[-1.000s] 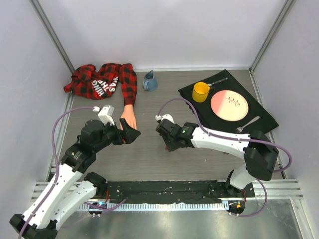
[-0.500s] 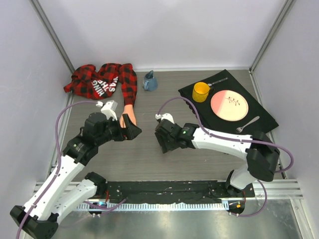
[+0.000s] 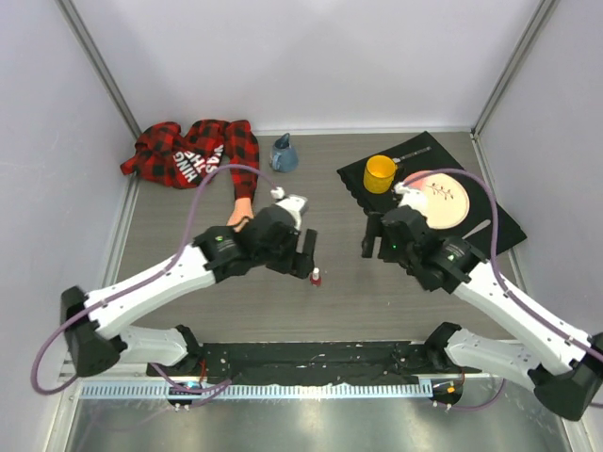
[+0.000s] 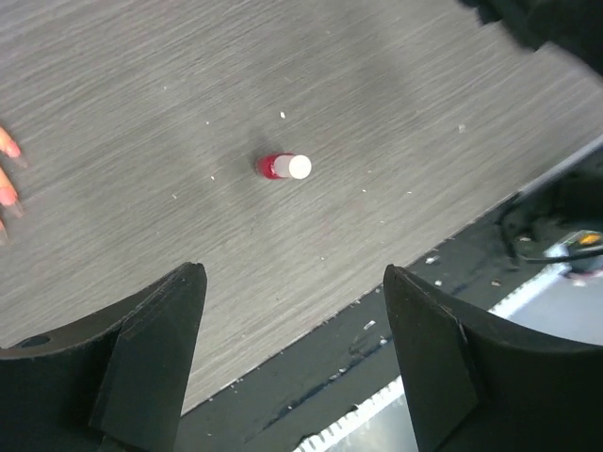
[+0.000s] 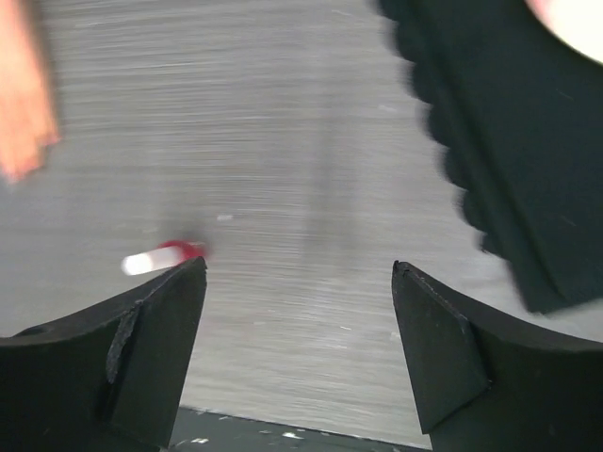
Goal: Paint the nails
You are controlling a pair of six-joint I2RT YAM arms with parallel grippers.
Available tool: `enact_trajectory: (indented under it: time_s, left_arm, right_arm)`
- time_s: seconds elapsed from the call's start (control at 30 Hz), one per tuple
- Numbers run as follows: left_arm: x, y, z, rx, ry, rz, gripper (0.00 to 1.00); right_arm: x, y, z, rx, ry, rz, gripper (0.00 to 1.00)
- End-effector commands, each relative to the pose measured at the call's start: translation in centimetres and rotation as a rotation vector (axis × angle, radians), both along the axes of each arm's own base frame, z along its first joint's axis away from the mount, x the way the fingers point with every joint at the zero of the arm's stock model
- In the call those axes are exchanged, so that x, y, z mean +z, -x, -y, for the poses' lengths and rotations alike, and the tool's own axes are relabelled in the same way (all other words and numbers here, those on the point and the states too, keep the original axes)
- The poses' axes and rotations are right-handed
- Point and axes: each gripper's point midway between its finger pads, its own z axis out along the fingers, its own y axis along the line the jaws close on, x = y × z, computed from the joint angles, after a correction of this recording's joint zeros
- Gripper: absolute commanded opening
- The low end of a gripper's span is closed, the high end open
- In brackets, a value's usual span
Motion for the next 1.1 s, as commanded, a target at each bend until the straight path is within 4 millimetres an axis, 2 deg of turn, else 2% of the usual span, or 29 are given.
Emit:
enact_trajectory:
  time_s: [0.0, 0.13, 0.27, 0.4, 0.43, 0.63, 0.93, 1.07]
  left_arm:
    - [-1.2, -0.7, 0.4, 0.023, -0.240, 0.084, 0.80]
    - [-2.7, -0.9, 2.4, -0.006, -0.302, 0.071, 0.77]
    - [-4.9, -1.4, 3.8, -0.043, -0.344, 0.051, 0.75]
    - [-6.6, -1.9, 4.9, -0.069, -0.369, 0.037, 0.72]
    - [-6.6, -2.1, 5.2, -0.072, -0.371, 0.040, 0.68]
    - [-7.7, -3.0, 6.2, -0.081, -0.364, 0.019, 0.57]
    - [-8.9, -3.5, 7.3, -0.098, -0.363, 0.010, 0.45]
    - [-9.3, -3.4, 7.4, -0.105, -0.366, -0.003, 0.43]
  right_arm:
    - [-3.3, 1.1, 4.5, -0.140, 0.021, -0.069, 0.85]
    - [-2.4, 1.5, 5.7, -0.177, -0.038, -0.023, 0.85]
    - [-1.4, 1.8, 5.7, -0.172, -0.083, 0.010, 0.85]
    - [-1.4, 2.1, 5.2, -0.150, -0.115, 0.009, 0.85]
    - [-1.5, 2.2, 5.1, -0.144, -0.116, 0.006, 0.85]
    - [-1.2, 2.2, 5.0, -0.129, -0.122, 0.020, 0.85]
    - [-1.2, 2.1, 4.8, -0.118, -0.122, 0.025, 0.84]
    - [-1.4, 2.1, 4.8, -0.119, -0.122, 0.024, 0.84]
